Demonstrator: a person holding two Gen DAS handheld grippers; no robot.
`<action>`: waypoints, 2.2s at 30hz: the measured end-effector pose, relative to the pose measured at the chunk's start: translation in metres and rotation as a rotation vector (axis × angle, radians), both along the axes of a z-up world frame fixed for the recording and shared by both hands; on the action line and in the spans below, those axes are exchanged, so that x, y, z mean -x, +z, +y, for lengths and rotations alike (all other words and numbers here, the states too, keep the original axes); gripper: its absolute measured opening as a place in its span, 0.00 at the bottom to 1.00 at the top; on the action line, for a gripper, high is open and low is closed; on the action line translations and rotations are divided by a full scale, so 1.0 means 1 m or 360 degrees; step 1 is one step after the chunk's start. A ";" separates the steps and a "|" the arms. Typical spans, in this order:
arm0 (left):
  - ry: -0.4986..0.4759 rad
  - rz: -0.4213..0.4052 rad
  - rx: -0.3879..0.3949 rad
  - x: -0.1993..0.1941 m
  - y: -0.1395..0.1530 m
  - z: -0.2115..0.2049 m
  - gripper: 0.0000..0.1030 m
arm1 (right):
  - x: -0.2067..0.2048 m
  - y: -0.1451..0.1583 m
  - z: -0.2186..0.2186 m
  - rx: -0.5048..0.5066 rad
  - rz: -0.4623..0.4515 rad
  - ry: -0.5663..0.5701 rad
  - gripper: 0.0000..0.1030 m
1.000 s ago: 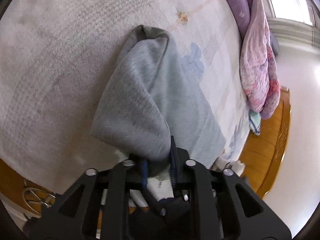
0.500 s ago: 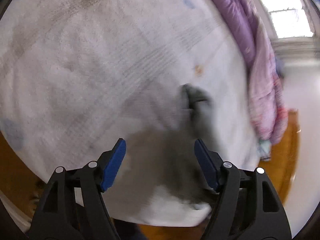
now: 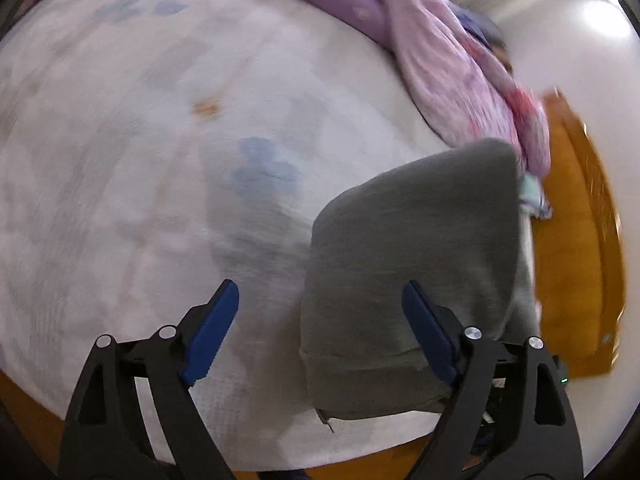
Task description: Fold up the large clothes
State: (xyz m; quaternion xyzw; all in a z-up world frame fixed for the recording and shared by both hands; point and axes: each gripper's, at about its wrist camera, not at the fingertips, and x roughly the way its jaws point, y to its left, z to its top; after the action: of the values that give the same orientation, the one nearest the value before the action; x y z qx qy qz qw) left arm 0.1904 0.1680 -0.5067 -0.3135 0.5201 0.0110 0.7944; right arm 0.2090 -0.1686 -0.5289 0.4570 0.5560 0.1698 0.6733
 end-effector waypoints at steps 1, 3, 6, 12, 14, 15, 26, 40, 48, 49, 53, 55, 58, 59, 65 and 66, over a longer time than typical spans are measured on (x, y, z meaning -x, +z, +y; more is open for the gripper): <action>-0.0058 0.0021 -0.0031 -0.006 -0.004 -0.015 0.82 | 0.002 -0.001 -0.013 0.0011 0.0000 -0.0045 0.07; -0.0167 0.0067 -0.0086 -0.014 -0.014 -0.038 0.82 | 0.004 -0.011 -0.033 0.0000 0.0038 -0.0114 0.07; -0.0301 0.0110 -0.0146 -0.030 -0.025 -0.072 0.82 | 0.010 -0.037 -0.060 -0.0009 0.0161 -0.0272 0.07; -0.0471 0.0271 -0.0283 -0.065 -0.059 -0.126 0.84 | 0.020 -0.081 -0.100 0.0051 0.0491 -0.0366 0.15; -0.0455 0.0308 -0.0297 -0.069 -0.063 -0.129 0.84 | 0.019 -0.071 -0.110 0.0145 0.0514 -0.0317 0.15; -0.0447 0.0314 -0.0280 -0.071 -0.062 -0.130 0.84 | 0.016 -0.065 -0.111 0.0193 0.0490 -0.0280 0.15; -0.0552 0.0432 -0.0290 -0.088 -0.081 -0.151 0.84 | -0.092 0.012 -0.053 0.0540 -0.0210 0.0258 0.12; -0.0596 0.0529 -0.0365 -0.109 -0.112 -0.165 0.96 | -0.131 -0.101 -0.064 0.0712 0.0228 0.0403 0.00; -0.0620 0.0532 -0.0309 -0.107 -0.114 -0.154 0.96 | -0.054 -0.066 -0.100 0.0529 0.0343 0.0098 0.76; -0.0622 0.0533 -0.0301 -0.107 -0.114 -0.153 0.96 | -0.042 -0.077 -0.103 0.0461 0.0418 0.0074 0.76; -0.0618 0.0522 -0.0301 -0.106 -0.114 -0.157 0.96 | -0.012 -0.116 -0.112 0.0155 0.0639 -0.0106 0.76; -0.0619 0.0519 -0.0287 -0.106 -0.114 -0.156 0.96 | -0.009 -0.129 -0.112 -0.0028 0.0639 -0.0198 0.76; -0.0626 0.0509 -0.0257 -0.105 -0.116 -0.153 0.96 | -0.008 -0.136 -0.110 -0.0029 0.0610 -0.0207 0.79; -0.0629 0.0503 -0.0247 -0.104 -0.116 -0.151 0.96 | -0.011 -0.140 -0.107 -0.0034 0.0599 -0.0196 0.81; -0.0633 0.0468 -0.0206 -0.101 -0.118 -0.144 0.96 | -0.009 -0.144 -0.099 -0.0070 0.0556 -0.0231 0.86; -0.0628 0.0457 -0.0198 -0.101 -0.119 -0.144 0.96 | -0.010 -0.143 -0.093 -0.0109 0.0544 -0.0228 0.86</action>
State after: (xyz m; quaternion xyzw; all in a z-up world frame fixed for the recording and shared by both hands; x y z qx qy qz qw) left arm 0.2916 0.0245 -0.6258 -0.1516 0.6771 -0.0679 0.7169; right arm 0.2192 -0.2613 -0.6717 0.5400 0.6222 0.0602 0.5636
